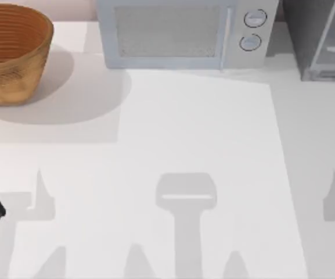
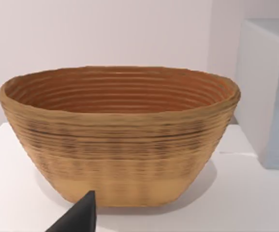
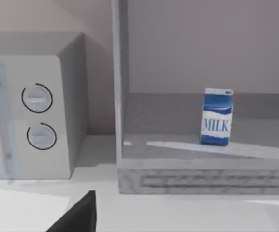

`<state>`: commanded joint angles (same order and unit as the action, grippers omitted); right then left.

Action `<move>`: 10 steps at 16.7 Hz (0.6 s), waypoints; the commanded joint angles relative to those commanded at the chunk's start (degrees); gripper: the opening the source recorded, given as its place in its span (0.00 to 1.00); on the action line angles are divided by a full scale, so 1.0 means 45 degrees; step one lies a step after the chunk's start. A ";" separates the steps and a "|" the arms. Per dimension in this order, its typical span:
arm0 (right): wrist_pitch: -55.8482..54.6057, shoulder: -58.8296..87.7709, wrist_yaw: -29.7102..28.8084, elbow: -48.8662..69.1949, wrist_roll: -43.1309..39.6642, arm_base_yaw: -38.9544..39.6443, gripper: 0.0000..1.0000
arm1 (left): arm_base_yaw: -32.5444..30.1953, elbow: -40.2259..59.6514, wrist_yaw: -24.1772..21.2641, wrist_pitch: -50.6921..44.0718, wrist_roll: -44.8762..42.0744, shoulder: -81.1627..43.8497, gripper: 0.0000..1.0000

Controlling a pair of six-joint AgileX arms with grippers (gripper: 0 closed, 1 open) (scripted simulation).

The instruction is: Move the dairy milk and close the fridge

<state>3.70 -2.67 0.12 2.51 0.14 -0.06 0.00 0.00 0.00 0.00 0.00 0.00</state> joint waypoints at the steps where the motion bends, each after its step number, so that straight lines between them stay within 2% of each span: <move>1: 0.0542 -0.0372 0.0003 0.0307 0.0004 0.0008 1.00 | 0.0000 0.0000 0.0000 0.0000 0.0000 0.0000 1.00; 5: 0.4008 -0.2387 -0.0033 0.1962 -0.0025 0.0000 1.00 | 0.0000 0.0000 0.0000 0.0000 0.0000 0.0000 1.00; 10: 0.9931 -0.5444 -0.0103 0.4466 -0.0101 -0.0025 1.00 | 0.0000 0.0000 0.0000 0.0000 0.0000 0.0000 1.00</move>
<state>48.39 -27.17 -0.34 22.61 -0.32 -0.17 0.00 0.00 0.00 0.00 0.00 0.00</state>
